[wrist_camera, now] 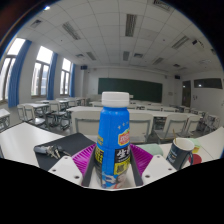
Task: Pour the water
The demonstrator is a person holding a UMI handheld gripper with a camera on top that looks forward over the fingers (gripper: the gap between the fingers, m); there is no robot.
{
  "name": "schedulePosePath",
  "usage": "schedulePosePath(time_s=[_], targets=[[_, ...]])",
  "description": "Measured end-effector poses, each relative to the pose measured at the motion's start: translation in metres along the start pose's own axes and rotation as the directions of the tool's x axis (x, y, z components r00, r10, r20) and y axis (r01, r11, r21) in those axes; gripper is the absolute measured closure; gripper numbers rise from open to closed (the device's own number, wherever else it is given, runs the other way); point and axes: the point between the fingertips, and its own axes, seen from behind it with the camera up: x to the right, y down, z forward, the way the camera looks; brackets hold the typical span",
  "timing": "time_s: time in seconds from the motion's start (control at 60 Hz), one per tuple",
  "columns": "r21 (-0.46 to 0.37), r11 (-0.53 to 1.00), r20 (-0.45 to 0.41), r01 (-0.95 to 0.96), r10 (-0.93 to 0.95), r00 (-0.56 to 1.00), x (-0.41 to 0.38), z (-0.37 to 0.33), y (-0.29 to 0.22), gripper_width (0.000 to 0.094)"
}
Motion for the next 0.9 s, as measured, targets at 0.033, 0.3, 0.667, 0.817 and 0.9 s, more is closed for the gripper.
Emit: schedulePosePath(time_s=[0.033, 0.3, 0.667, 0.817, 0.9], targets=[[0.008, 1.000, -0.007, -0.001, 0.001, 1.000, 0.003, 0.002, 0.000, 0.0340], [0.049, 0.997, 0.063, -0.056, 0.053, 0.997, -0.002, 0.001, -0.005, 0.0565], [-0.181, 0.221, 0.302, -0.958, 0.940, 0.160, 0.030, -0.033, -0.075, 0.0565], [-0.263, -0.172, 0.253, -0.949, 0.937, -0.240, 0.037, -0.059, -0.088, 0.0545], [-0.258, -0.259, 0.242, -0.931, 0.916, -0.322, 0.054, -0.061, -0.084, 0.0543]])
